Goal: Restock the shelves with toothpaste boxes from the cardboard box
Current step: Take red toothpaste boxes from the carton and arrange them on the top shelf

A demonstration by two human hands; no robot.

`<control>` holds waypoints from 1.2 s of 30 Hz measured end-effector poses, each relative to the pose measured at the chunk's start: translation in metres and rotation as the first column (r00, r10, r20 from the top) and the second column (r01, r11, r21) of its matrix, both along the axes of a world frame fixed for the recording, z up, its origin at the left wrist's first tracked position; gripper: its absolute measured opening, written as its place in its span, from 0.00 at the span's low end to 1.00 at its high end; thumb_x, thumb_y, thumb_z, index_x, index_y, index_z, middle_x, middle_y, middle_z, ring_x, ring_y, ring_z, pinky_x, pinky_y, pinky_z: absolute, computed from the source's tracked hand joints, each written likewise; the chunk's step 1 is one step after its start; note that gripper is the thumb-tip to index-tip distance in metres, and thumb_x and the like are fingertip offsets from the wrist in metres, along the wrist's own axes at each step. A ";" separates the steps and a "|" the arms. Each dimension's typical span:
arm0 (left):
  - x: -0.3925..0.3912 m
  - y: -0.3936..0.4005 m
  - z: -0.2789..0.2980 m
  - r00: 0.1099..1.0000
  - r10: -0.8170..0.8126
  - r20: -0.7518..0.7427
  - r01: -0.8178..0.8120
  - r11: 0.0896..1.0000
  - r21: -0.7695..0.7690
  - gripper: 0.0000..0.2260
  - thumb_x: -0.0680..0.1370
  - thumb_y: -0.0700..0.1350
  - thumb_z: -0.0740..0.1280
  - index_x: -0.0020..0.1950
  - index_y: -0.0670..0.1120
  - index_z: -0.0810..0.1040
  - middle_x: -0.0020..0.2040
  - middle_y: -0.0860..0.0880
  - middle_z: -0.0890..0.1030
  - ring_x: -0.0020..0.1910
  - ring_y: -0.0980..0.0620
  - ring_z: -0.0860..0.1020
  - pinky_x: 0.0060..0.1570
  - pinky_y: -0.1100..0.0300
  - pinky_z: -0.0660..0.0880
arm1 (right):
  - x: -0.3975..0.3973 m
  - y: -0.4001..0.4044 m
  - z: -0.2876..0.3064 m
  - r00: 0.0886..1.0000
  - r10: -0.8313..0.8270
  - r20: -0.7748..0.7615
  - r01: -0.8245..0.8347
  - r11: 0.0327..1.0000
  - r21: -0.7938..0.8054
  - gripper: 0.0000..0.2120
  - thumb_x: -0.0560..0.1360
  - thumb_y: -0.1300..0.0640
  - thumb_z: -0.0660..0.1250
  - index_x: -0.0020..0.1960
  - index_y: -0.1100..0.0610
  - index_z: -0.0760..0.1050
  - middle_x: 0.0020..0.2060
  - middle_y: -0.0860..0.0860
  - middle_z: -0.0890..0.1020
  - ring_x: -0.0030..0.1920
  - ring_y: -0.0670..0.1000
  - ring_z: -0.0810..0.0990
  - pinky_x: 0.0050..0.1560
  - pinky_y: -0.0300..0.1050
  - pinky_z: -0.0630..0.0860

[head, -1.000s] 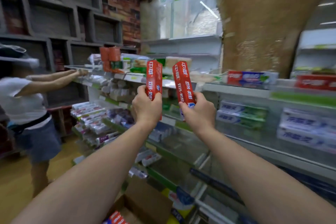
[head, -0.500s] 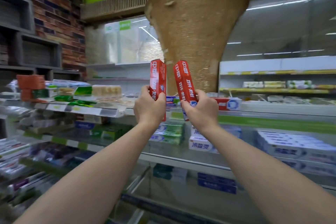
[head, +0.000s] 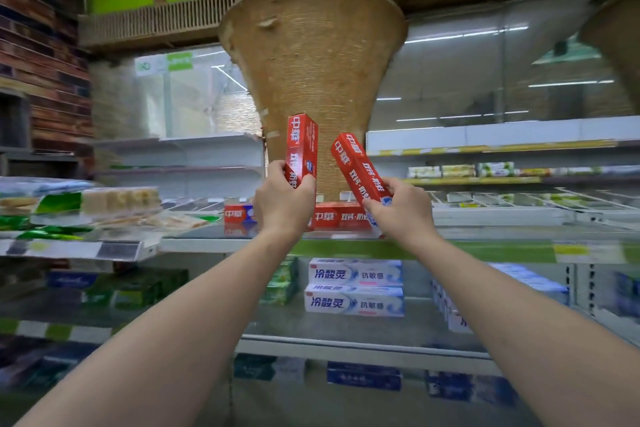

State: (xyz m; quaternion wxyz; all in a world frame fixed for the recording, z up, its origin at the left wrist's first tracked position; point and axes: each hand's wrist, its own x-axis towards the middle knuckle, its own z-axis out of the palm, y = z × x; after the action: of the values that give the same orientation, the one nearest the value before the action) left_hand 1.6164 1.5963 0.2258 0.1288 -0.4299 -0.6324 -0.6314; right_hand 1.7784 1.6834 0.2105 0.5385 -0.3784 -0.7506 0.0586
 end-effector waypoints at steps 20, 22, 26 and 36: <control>-0.083 0.069 0.018 0.999 -0.041 0.033 0.040 0.999 0.013 0.16 0.78 0.57 0.66 0.63 0.52 0.73 0.52 0.51 0.80 0.50 0.49 0.79 0.49 0.55 0.74 | -0.022 0.072 0.021 0.878 0.024 0.478 0.059 0.986 -0.158 0.21 0.70 0.59 0.75 0.61 0.45 0.80 0.55 0.50 0.79 0.53 0.52 0.79 0.52 0.50 0.80; -0.085 0.070 0.020 0.998 -0.045 0.034 0.044 0.999 0.020 0.16 0.78 0.56 0.66 0.64 0.52 0.73 0.53 0.51 0.80 0.50 0.49 0.79 0.48 0.56 0.72 | -0.023 0.074 0.021 0.864 -0.006 0.504 0.091 0.985 -0.146 0.21 0.70 0.57 0.74 0.61 0.44 0.81 0.56 0.49 0.80 0.50 0.51 0.79 0.50 0.50 0.81; -0.086 0.074 0.019 0.997 -0.071 0.036 0.071 0.997 0.019 0.16 0.78 0.56 0.67 0.64 0.52 0.73 0.54 0.51 0.81 0.50 0.49 0.79 0.47 0.56 0.72 | -0.028 0.080 0.021 0.848 -0.042 0.528 0.121 0.986 -0.116 0.20 0.71 0.59 0.72 0.62 0.46 0.81 0.56 0.49 0.82 0.49 0.49 0.77 0.52 0.47 0.79; -0.090 0.078 0.018 0.995 -0.078 -0.063 0.076 0.996 -0.038 0.19 0.78 0.57 0.67 0.66 0.50 0.72 0.56 0.50 0.82 0.50 0.49 0.79 0.47 0.56 0.72 | -0.036 0.086 0.016 0.750 -0.242 0.616 0.277 0.960 0.040 0.21 0.73 0.52 0.70 0.63 0.36 0.77 0.61 0.48 0.77 0.66 0.56 0.68 0.62 0.55 0.67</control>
State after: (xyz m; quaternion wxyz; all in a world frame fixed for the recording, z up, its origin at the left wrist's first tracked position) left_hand 1.5264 1.6740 0.2443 0.1170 -0.4762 -0.6219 -0.6106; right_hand 1.7429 1.7695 0.2267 0.2573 -0.4914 -0.8229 -0.1228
